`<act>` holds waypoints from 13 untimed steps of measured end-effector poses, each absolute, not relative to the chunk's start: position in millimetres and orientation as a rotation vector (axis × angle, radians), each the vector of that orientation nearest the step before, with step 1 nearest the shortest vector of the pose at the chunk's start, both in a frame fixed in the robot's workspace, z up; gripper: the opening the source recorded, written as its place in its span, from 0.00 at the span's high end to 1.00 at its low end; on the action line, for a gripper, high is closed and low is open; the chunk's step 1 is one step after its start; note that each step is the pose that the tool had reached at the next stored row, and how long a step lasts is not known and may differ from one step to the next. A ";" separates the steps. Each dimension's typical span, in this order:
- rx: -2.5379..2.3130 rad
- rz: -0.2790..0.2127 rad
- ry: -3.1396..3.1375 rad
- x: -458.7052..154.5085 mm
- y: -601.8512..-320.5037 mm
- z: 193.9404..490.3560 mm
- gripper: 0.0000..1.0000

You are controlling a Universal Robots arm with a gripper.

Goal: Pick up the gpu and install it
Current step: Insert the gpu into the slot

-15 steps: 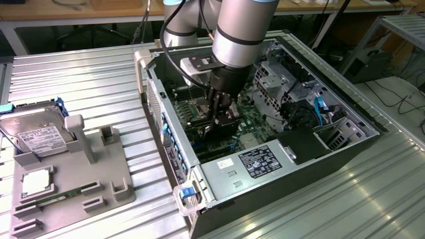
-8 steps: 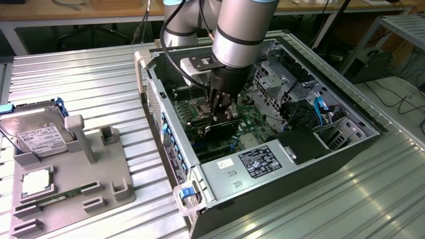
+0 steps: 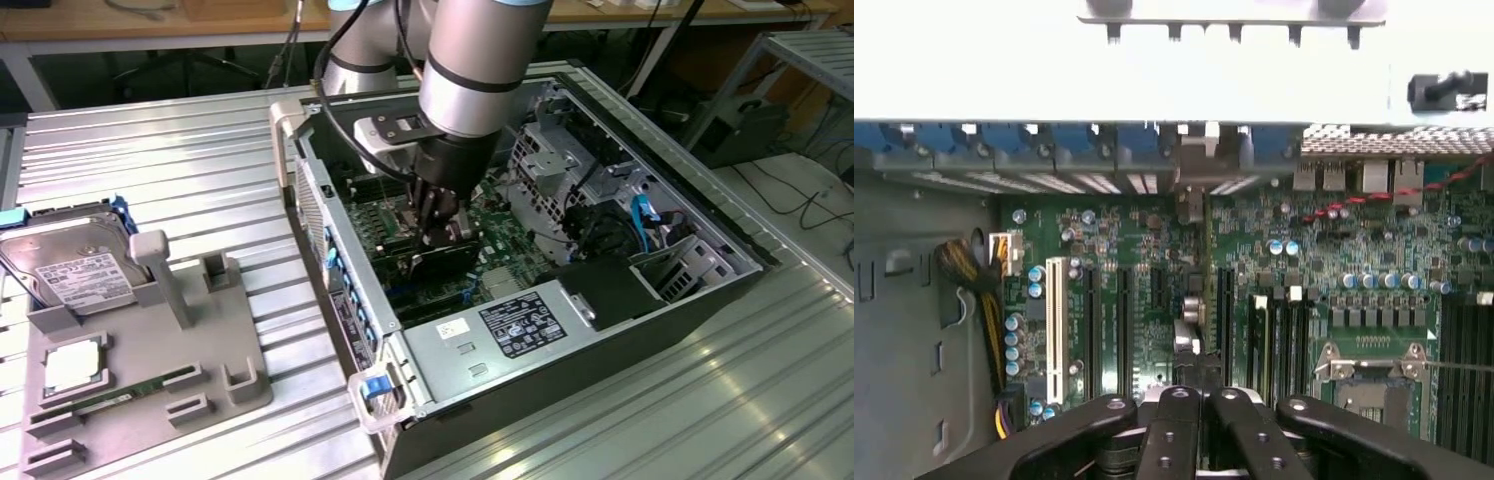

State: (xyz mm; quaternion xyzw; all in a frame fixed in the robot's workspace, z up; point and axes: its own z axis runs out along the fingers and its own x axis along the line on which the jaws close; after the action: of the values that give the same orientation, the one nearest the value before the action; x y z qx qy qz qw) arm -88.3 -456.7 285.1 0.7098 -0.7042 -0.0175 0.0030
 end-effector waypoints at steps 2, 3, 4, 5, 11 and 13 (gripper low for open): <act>2.225 -0.056 -2.207 -90.0 -456.6 284.9 0.89; 2.224 -0.058 -2.206 -90.4 -456.6 284.9 0.89; 2.221 -0.065 -2.203 -90.5 -456.5 285.0 0.89; 2.216 -0.075 -2.198 -90.7 -456.5 284.9 0.89; 2.189 -0.134 -2.167 -92.8 -456.4 285.0 0.89; 2.189 -0.136 -2.165 -96.4 -455.7 284.8 0.89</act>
State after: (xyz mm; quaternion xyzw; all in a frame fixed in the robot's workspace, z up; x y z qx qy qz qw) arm -96.4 -455.7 284.8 0.7101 -0.7021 -0.0443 0.0298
